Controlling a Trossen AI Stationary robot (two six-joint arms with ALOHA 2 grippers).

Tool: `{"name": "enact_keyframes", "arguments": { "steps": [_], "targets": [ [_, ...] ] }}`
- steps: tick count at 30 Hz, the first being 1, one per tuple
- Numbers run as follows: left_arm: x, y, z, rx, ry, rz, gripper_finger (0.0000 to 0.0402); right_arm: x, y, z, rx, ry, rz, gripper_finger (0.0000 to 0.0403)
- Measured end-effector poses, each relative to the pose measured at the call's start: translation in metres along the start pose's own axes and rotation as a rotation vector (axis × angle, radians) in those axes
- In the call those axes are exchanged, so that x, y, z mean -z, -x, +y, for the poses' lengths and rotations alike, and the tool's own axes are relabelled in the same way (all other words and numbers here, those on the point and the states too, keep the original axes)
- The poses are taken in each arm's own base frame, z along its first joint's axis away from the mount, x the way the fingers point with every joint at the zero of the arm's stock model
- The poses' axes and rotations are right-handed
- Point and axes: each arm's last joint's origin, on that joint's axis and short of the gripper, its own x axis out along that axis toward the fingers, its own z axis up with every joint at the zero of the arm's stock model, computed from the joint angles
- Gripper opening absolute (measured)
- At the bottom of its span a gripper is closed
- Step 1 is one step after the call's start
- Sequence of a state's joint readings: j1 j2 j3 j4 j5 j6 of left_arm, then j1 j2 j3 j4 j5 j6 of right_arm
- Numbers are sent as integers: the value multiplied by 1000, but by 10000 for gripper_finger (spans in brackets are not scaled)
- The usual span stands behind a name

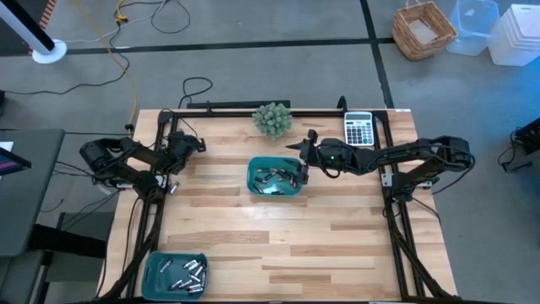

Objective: Sort batteries
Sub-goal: Put the silver battery into the blue bin

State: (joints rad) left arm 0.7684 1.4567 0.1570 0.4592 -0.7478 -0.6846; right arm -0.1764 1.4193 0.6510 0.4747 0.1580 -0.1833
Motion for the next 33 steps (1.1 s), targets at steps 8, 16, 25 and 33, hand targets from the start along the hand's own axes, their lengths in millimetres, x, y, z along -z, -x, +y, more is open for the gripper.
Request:
{"name": "enact_keyframes", "arguments": {
  "steps": [8, 16, 25, 33],
  "targets": [
    [2, 4, -4, 17, -31, -19, 58, 0, 0, 0, 0, 0, 0, 240],
    [4, 8, -9, 46, -46, -38, 58, 0, 0, 0, 0, 0, 0, 240],
    [8, 16, -15, 100, -75, -43, 58, 0, 0, 0, -1, 1, 4, 240],
    [11, 26, -25, 188, -112, -67, 58, 0, 0, 0, 0, 1, 3, 240]
  ]
}}
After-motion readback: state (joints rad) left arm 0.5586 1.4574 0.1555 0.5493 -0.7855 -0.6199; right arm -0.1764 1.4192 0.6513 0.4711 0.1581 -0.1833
